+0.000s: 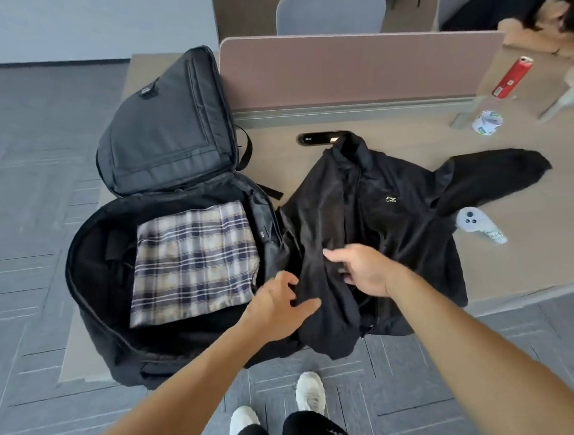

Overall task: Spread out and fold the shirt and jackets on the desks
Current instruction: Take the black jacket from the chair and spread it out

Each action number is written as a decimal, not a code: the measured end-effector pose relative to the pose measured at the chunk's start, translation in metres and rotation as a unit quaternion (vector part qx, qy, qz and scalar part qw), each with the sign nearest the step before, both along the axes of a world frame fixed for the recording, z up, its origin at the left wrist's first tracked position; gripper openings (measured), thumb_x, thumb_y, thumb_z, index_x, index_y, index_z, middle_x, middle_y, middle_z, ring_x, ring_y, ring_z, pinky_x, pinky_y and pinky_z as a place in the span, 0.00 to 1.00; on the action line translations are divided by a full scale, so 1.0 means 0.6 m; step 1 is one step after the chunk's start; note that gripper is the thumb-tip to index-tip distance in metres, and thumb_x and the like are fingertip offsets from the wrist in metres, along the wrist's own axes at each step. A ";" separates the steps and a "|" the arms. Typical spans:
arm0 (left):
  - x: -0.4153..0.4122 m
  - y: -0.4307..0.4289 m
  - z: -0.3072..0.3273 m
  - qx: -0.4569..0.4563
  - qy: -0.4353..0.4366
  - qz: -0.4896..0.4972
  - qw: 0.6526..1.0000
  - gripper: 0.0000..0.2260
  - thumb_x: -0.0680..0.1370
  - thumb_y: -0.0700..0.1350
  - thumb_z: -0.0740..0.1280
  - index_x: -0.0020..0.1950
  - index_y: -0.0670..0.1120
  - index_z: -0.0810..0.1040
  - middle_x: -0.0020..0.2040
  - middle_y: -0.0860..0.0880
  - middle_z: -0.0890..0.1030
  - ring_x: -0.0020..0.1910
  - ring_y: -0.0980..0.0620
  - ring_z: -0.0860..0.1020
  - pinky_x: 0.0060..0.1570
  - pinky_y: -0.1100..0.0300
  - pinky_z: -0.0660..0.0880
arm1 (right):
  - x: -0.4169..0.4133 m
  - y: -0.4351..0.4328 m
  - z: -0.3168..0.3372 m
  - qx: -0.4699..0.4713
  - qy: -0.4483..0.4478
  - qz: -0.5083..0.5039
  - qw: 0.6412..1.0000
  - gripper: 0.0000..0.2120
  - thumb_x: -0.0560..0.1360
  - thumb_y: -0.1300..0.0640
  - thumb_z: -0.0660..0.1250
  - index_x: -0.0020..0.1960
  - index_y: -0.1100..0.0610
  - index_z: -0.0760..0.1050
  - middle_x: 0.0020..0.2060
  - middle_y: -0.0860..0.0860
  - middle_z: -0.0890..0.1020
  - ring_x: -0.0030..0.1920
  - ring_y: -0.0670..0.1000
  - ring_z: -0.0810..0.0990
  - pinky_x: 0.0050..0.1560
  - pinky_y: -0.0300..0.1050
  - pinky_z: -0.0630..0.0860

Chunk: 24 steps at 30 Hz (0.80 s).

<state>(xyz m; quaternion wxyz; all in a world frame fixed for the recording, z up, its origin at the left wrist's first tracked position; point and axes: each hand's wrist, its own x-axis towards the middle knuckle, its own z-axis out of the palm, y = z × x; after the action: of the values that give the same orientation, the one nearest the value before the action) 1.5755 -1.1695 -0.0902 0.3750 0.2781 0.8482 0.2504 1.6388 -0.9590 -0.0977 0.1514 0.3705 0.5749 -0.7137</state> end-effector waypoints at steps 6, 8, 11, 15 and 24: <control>0.011 0.056 -0.019 0.038 -0.284 0.146 0.947 0.28 0.66 0.64 0.78 0.60 0.54 0.77 0.62 0.48 0.81 0.54 0.55 0.79 0.60 0.56 0.77 | -0.084 0.038 0.131 -0.176 0.153 0.033 0.972 0.16 0.78 0.44 0.64 0.59 0.51 0.82 0.51 0.54 0.82 0.51 0.55 0.81 0.56 0.52 0.74; -0.002 0.058 -0.017 0.147 -0.331 0.288 0.887 0.17 0.71 0.52 0.78 0.56 0.51 0.78 0.63 0.46 0.81 0.57 0.51 0.79 0.67 0.49 0.73 | -0.094 0.050 0.138 -0.195 0.175 0.035 0.964 0.16 0.75 0.41 0.65 0.57 0.46 0.83 0.54 0.53 0.82 0.53 0.56 0.81 0.58 0.54 0.73; -0.033 0.044 0.012 0.246 -0.419 0.376 0.789 0.15 0.78 0.42 0.69 0.65 0.43 0.76 0.64 0.44 0.80 0.60 0.46 0.79 0.65 0.51 0.74 | -0.106 0.080 0.119 -0.211 0.168 0.000 0.963 0.18 0.78 0.39 0.61 0.63 0.42 0.80 0.60 0.53 0.82 0.58 0.62 0.80 0.62 0.61 0.72; -0.069 0.016 0.080 0.267 -0.440 0.369 0.774 0.17 0.77 0.43 0.62 0.64 0.41 0.79 0.62 0.41 0.81 0.62 0.41 0.79 0.67 0.46 0.71 | -0.146 0.080 0.093 -0.211 0.139 0.000 0.968 0.27 0.79 0.38 0.58 0.72 0.52 0.72 0.61 0.57 0.81 0.57 0.62 0.81 0.65 0.65 0.71; -0.307 -0.120 0.115 0.583 -0.425 0.457 0.520 0.23 0.81 0.56 0.58 0.68 0.42 0.77 0.68 0.39 0.77 0.68 0.38 0.74 0.69 0.40 0.67 | -0.255 -0.029 0.068 -0.036 0.115 -0.039 0.992 0.30 0.80 0.33 0.53 0.70 0.54 0.70 0.58 0.55 0.84 0.57 0.59 0.83 0.63 0.58 0.75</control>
<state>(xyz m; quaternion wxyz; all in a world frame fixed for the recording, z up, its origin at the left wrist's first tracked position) 1.3914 -1.2416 -0.0209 0.2791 -0.1308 0.2622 0.9145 1.4855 -0.9761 -0.0571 0.0694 0.3021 0.5472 -0.7775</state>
